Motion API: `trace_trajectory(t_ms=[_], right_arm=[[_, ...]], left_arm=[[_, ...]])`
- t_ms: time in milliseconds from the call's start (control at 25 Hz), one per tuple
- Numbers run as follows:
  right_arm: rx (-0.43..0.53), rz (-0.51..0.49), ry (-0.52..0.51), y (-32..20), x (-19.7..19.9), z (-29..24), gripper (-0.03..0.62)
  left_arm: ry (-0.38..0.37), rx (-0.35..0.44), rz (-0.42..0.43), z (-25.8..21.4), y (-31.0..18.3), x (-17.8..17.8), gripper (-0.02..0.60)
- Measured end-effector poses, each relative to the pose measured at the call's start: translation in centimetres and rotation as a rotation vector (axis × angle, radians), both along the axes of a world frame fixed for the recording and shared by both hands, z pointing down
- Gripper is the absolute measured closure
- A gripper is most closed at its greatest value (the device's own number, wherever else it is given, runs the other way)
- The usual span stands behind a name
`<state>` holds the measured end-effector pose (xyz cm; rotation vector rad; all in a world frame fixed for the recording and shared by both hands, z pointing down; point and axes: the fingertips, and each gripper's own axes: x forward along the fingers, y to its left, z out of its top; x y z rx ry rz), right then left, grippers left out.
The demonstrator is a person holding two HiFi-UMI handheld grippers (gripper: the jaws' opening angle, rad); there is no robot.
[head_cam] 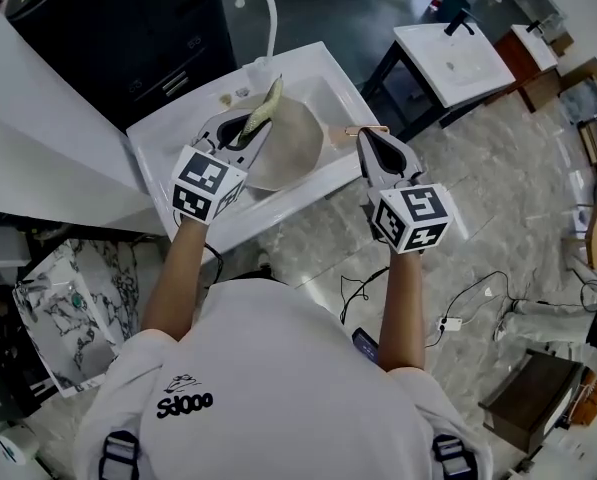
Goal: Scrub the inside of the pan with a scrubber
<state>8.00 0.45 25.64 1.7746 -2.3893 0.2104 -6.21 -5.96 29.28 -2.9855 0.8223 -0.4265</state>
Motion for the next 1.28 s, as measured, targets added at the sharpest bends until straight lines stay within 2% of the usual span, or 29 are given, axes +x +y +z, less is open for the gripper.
trace_trajectory(t_ms=[280, 600, 1280], right_arm=[[-0.016, 0.013, 0.002, -2.1, -0.5, 0.9, 0.585], [-0.042, 0.016, 0.000, -3.0, -0.5, 2.3, 0.585], [-0.108, -0.007, -0.063, -5.9, 1.9, 6.4, 0.585]], left_arm=[[-0.020, -0.026, 0.017, 1.9, -2.5, 0.2, 0.509], [-0.062, -0.061, 0.046, 4.5, -3.1, 1.4, 0.509], [-0.160, -0.182, 0.012, 12.7, -6.8, 4.2, 0.509]])
